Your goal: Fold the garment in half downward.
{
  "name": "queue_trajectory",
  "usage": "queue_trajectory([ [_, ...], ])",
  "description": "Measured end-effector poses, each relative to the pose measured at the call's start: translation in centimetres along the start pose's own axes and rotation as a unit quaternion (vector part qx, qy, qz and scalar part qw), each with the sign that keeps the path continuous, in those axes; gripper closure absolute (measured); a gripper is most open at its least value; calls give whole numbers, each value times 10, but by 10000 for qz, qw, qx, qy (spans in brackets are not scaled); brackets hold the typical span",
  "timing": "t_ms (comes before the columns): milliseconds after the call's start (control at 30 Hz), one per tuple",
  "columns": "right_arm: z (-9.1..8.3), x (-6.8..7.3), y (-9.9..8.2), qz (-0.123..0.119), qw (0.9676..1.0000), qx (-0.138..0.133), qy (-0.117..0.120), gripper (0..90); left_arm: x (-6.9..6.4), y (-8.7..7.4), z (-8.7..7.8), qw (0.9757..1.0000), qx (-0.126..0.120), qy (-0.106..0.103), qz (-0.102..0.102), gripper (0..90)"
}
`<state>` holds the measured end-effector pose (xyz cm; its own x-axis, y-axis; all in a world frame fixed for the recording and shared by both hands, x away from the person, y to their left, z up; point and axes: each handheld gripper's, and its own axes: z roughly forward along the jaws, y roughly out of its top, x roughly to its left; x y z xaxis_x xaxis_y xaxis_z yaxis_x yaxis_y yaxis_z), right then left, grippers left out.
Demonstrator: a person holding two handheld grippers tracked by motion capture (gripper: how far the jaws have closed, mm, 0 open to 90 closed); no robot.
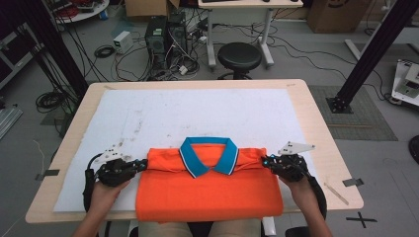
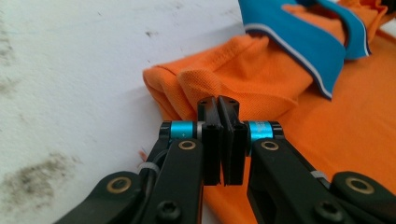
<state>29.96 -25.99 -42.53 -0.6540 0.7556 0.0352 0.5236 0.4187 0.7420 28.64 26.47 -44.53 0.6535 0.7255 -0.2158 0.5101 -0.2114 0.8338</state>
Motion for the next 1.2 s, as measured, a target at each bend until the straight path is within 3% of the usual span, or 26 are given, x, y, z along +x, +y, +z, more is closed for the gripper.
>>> queue_trajectory([
  [100,-2,1,1,59,9999,34,103,819,1,6,-4,9999,-137,-32,-31,848],
  [167,-7,-1,6,226,9995,-183,125,688,10,16,-6,9992,-282,56,-280,597],
  [267,-14,-9,16,462,9977,-504,31,657,24,28,-3,9974,-401,197,-564,510],
  [333,-14,-17,23,594,9963,-596,-151,654,31,36,4,9974,-299,196,-624,495],
  [400,-11,-25,28,691,9956,-554,-295,640,37,40,15,9971,-42,243,-724,494],
  [467,-2,-32,30,680,9963,-324,-410,632,40,40,26,9967,217,206,-755,494],
  [567,15,-40,28,736,9970,126,-222,571,40,36,39,9954,560,94,-776,495],
  [667,32,-43,22,803,9955,470,186,534,40,31,44,9944,696,15,-793,500],
  [733,38,-42,19,769,9950,564,291,556,39,28,46,9949,664,6,-765,530],
  [767,40,-42,18,742,9948,611,347,637,39,28,45,9945,726,-98,-750,595],
  [833,43,-42,16,694,9941,666,494,753,36,28,45,9952,744,-67,-628,741],
  [900,42,-41,18,558,9949,646,535,802,32,30,46,9968,631,53,-490,793],
  [967,40,-41,21,459,9966,583,371,813,33,32,46,9970,525,86,-557,801],
  [1067,38,-47,27,565,9975,402,161,817,37,38,48,9966,412,116,-707,803],
  [1200,44,-55,37,624,9974,335,-95,817,43,54,54,9966,308,245,-720,804],
])
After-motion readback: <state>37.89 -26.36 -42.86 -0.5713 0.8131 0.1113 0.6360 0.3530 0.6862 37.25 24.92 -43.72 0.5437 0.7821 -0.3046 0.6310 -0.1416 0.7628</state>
